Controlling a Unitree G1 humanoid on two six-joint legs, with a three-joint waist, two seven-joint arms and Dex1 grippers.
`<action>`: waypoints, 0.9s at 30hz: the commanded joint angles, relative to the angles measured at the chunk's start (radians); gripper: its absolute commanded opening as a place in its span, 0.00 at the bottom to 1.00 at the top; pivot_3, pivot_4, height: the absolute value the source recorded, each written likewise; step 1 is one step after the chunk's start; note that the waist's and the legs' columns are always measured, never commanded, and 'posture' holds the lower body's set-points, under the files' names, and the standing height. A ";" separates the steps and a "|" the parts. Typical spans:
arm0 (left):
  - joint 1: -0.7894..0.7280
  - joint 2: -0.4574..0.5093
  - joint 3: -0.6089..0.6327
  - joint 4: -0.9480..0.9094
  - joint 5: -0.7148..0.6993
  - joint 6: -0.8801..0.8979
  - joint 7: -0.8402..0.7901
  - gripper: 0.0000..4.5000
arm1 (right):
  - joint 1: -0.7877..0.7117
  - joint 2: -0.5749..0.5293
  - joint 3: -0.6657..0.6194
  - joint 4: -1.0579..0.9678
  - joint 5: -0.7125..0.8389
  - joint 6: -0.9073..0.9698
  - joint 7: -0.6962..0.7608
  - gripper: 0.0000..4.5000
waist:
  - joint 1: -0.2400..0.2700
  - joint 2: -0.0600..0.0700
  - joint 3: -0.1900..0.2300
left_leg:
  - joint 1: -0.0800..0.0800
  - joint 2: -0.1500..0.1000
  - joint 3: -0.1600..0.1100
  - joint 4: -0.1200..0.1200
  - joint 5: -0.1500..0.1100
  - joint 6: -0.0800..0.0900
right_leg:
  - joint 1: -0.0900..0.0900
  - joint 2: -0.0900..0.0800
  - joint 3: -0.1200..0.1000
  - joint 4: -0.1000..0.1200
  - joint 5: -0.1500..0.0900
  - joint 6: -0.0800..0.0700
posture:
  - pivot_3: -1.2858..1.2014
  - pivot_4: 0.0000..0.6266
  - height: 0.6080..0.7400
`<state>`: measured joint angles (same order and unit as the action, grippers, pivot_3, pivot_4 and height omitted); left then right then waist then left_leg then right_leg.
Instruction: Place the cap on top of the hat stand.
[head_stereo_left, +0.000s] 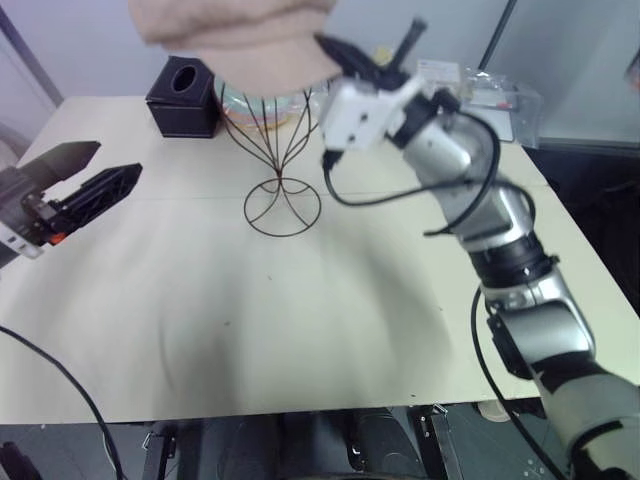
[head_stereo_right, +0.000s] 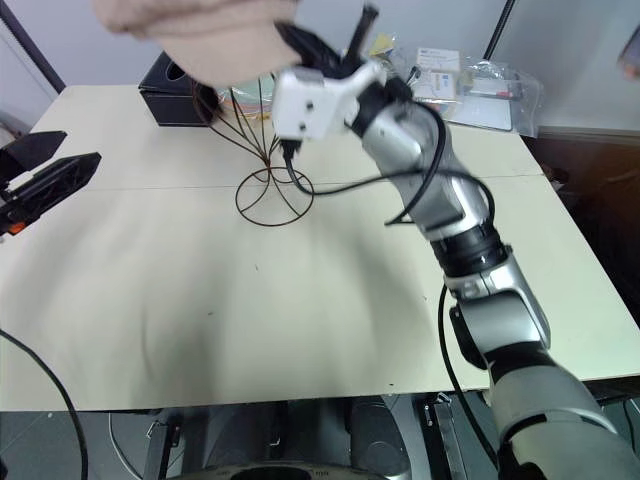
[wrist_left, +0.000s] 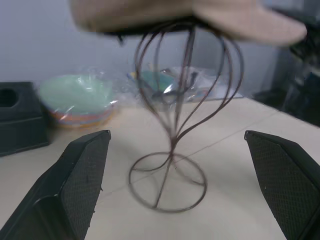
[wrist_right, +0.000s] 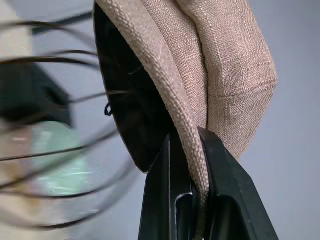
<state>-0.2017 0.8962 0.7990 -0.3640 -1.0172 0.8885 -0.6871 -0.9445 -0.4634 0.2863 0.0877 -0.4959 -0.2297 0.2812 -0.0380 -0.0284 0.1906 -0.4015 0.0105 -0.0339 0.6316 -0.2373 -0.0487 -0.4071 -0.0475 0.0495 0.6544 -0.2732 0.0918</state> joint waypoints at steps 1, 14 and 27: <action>0.021 0.026 0.066 -0.040 -0.032 -0.011 0.006 1.00 | 0.082 -0.051 -0.022 -0.115 -0.032 -0.080 -0.016 0.01 | 0.002 0.000 0.000 | -0.001 0.000 0.000 0.000 0.000 0.000 | -0.001 0.000 0.000 0.000 0.000 0.000 | 0.52 0.24 1.00; 0.004 0.038 -0.056 -0.038 -0.006 -0.065 -0.003 1.00 | 0.088 0.019 0.031 0.003 -0.106 -0.083 -0.003 0.16 | -0.016 0.000 0.000 | 0.002 0.001 0.002 -0.001 0.000 0.000 | -0.002 0.004 0.000 0.003 0.001 -0.002 | 0.52 0.24 1.00; -0.077 0.068 -0.246 -0.123 0.051 -0.112 -0.024 1.00 | 0.294 -0.130 -0.038 -0.183 -0.115 -0.030 0.102 1.00 | -0.001 0.000 0.000 | 0.001 0.000 0.001 -0.001 0.000 0.000 | -0.001 0.003 0.000 0.002 0.001 -0.002 | 0.52 0.24 1.00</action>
<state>-0.2611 0.9432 0.5593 -0.4529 -0.9867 0.8091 -0.7026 -0.6531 -0.5726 0.3020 -0.0268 -0.6256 -0.2642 0.3752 -0.0390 -0.0281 0.1909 -0.4002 0.0101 -0.0326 0.6311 -0.2370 -0.0491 -0.4080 -0.0447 0.0498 0.6560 -0.2725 0.0903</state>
